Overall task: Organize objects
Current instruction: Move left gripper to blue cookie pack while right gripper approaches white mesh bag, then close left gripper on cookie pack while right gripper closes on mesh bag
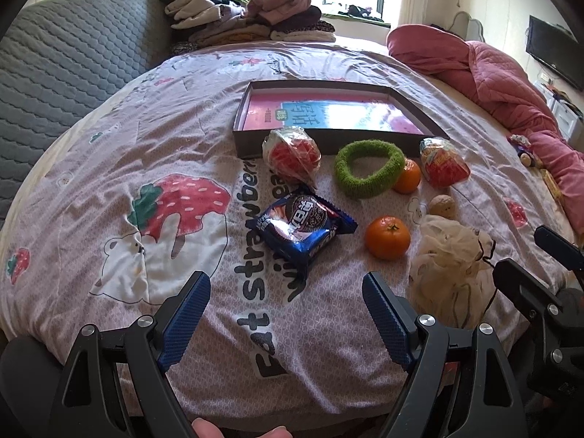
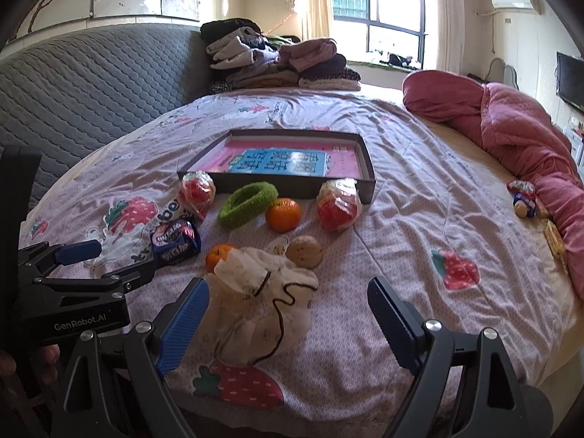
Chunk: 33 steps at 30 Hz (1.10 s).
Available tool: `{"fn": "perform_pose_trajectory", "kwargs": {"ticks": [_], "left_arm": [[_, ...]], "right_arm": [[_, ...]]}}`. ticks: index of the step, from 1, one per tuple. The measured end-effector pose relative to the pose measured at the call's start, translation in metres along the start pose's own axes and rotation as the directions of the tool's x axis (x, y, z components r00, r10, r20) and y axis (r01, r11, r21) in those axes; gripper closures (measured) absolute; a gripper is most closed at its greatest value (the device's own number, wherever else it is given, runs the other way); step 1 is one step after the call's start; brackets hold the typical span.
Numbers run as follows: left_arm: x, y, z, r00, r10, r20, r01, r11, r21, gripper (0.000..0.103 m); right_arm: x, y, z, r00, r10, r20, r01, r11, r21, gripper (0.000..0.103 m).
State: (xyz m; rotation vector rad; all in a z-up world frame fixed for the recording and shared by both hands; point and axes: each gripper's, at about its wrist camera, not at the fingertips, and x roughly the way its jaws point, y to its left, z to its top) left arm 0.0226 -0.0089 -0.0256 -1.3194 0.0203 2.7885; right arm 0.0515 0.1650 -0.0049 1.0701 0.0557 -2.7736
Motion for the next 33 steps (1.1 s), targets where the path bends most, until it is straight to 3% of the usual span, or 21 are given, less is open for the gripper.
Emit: {"fn": "perform_pose_trajectory", "kwargs": {"ticks": [15, 33], "left_arm": [[0.017, 0.008, 0.002, 1.000, -0.017, -0.004, 0.016, 1.000, -0.022, 0.017], [0.062, 0.015, 0.022, 0.999, -0.034, -0.011, 0.034, 0.999, 0.010, 0.017]], "right_arm": [[0.029, -0.005, -0.008, 0.996, 0.004, -0.085, -0.002, 1.000, 0.024, 0.015], [0.056, -0.003, -0.007, 0.992, 0.035, -0.119, -0.032, 0.999, 0.024, 0.017]]}}
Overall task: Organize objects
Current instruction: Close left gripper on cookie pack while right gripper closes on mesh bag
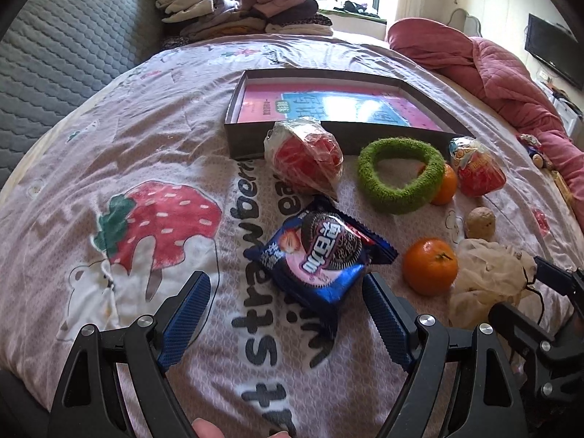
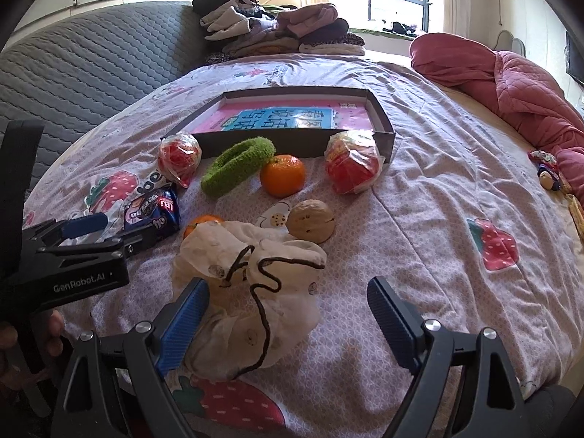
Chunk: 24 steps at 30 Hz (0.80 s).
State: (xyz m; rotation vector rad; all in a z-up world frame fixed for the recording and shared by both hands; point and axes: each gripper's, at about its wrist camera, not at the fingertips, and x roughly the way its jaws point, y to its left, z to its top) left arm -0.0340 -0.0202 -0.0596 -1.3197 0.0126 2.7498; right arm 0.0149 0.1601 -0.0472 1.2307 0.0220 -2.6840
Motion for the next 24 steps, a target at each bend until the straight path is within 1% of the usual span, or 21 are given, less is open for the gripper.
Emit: {"fn": "perform_pose_trajectory", "kwargs": {"ticks": [5, 8, 11, 13, 14, 18, 20, 21, 22, 24], "left_arm": [[0.010, 0.000, 0.005, 0.999, -0.040, 0.003, 0.040, 0.999, 0.015, 0.017], [0.016, -0.001, 0.008, 0.998, -0.059, 0.001, 0.059, 0.998, 0.025, 0.017], [0.022, -0.002, 0.011, 0.998, -0.060, 0.001, 0.059, 0.998, 0.032, 0.017], [0.027, -0.003, 0.012, 0.998, -0.056, -0.001, 0.056, 0.998, 0.037, 0.017], [0.028, -0.003, 0.012, 0.998, -0.059, -0.001, 0.059, 0.998, 0.037, 0.017], [0.030, -0.003, 0.012, 0.998, -0.066, 0.004, 0.066, 0.997, 0.044, 0.017], [0.030, -0.004, 0.013, 0.998, -0.069, 0.004, 0.069, 0.997, 0.044, 0.017], [0.029, -0.004, 0.012, 0.997, -0.075, 0.005, 0.075, 0.996, 0.044, 0.019], [0.029, -0.005, 0.012, 0.997, -0.074, 0.005, 0.074, 0.996, 0.051, 0.021], [0.027, -0.008, 0.012, 0.997, -0.073, 0.014, 0.073, 0.996, 0.057, 0.033]], "right_arm": [[0.004, 0.000, 0.001, 1.000, 0.015, 0.003, -0.015, 1.000, 0.002, 0.022], [0.006, 0.000, 0.001, 1.000, 0.024, 0.001, -0.024, 1.000, 0.004, 0.027], [0.008, 0.000, 0.001, 0.999, 0.033, -0.001, -0.033, 0.999, 0.002, 0.038], [0.007, 0.000, 0.000, 0.999, 0.045, 0.002, -0.045, 0.999, -0.002, 0.051], [0.007, 0.000, 0.000, 0.999, 0.049, 0.002, -0.049, 0.999, -0.004, 0.054], [0.008, 0.000, -0.001, 0.999, 0.040, -0.003, -0.040, 0.999, -0.015, 0.077], [0.009, -0.003, -0.002, 0.999, 0.047, -0.008, -0.047, 0.999, -0.008, 0.080], [0.009, -0.003, -0.002, 0.999, 0.049, -0.006, -0.049, 0.999, -0.010, 0.082], [0.008, -0.004, -0.002, 0.999, 0.051, -0.001, -0.051, 0.999, -0.009, 0.083], [0.007, -0.005, -0.001, 0.999, 0.048, 0.007, -0.048, 0.999, -0.008, 0.083]]}}
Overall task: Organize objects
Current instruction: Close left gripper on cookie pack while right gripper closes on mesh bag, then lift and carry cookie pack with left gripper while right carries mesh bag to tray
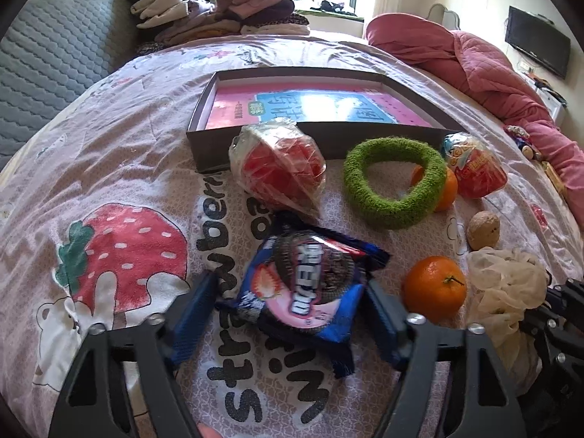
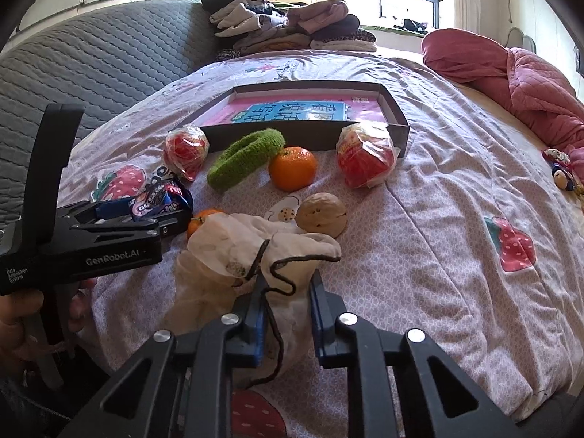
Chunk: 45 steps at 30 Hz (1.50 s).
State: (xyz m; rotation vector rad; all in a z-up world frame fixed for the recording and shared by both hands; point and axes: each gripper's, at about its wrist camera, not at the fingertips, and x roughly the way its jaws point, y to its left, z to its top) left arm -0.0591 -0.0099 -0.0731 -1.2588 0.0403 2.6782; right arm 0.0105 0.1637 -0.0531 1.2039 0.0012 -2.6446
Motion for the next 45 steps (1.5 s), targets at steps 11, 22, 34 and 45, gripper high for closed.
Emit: {"fn": "perform_pose_trajectory", "kwargs": {"ticks": [11, 22, 34, 45], "left_arm": [[-0.017, -0.005, -0.004, 1.000, -0.017, -0.008, 0.017, 1.000, -0.008, 0.050], [-0.052, -0.007, -0.004, 0.999, -0.021, 0.039, 0.022, 1.000, -0.019, 0.050], [-0.070, -0.013, 0.012, 0.995, 0.029, 0.090, -0.028, 1.000, -0.012, 0.050], [-0.063, -0.018, 0.041, 0.993, 0.046, 0.108, -0.044, 0.999, -0.017, 0.050]], "right_arm": [[-0.013, 0.001, 0.004, 0.999, 0.000, 0.038, 0.000, 1.000, 0.001, 0.084], [-0.033, 0.004, 0.013, 0.994, 0.008, 0.108, -0.007, 1.000, -0.006, 0.084], [-0.042, 0.004, 0.031, 0.987, 0.008, 0.157, -0.004, 1.000, -0.027, 0.084], [-0.037, 0.002, 0.067, 0.977, 0.003, 0.213, 0.007, 0.999, -0.046, 0.084]]}}
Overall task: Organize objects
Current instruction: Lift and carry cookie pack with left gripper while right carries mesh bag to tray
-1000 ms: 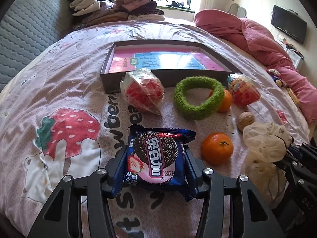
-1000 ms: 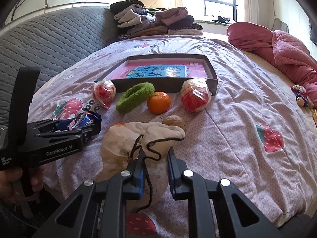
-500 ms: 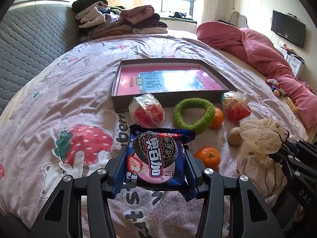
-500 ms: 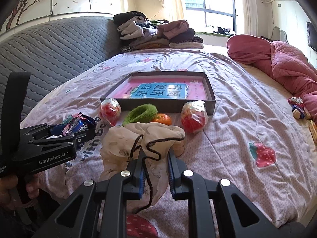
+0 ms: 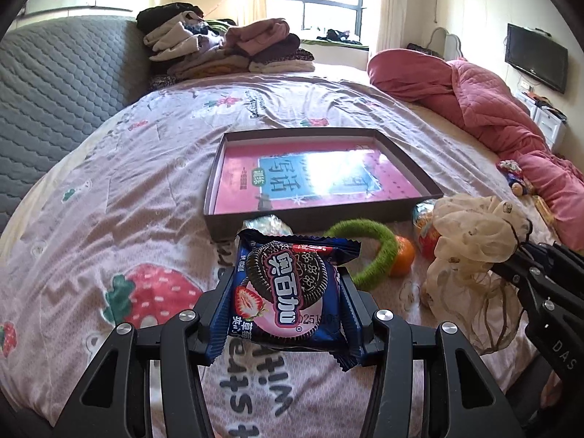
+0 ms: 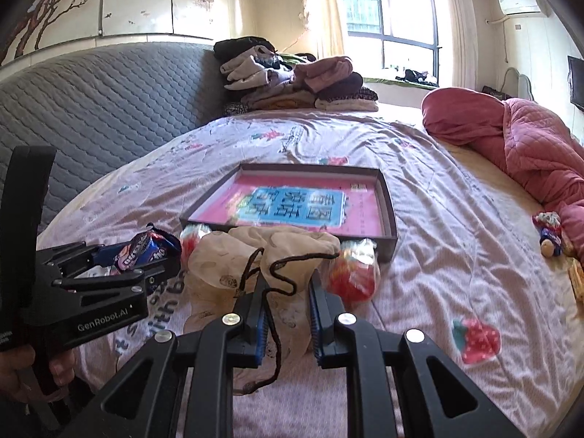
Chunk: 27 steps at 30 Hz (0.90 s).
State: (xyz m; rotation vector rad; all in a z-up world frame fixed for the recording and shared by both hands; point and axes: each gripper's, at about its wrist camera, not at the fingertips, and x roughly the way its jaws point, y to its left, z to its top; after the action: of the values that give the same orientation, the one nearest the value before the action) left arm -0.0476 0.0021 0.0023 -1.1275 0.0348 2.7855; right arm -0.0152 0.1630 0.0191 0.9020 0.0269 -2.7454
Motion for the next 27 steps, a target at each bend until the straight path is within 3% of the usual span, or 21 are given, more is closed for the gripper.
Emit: {"fn": "perform_pose_trajectory", "kwargs": {"ticks": [27], "left_arm": [[0.058, 0.015, 0.070, 0.999, -0.020, 0.026, 0.021, 0.999, -0.028, 0.050]], "right_arm": [[0.056, -0.024, 0.058, 0.999, -0.026, 0.035, 0.026, 1.000, 0.004, 0.084]]}}
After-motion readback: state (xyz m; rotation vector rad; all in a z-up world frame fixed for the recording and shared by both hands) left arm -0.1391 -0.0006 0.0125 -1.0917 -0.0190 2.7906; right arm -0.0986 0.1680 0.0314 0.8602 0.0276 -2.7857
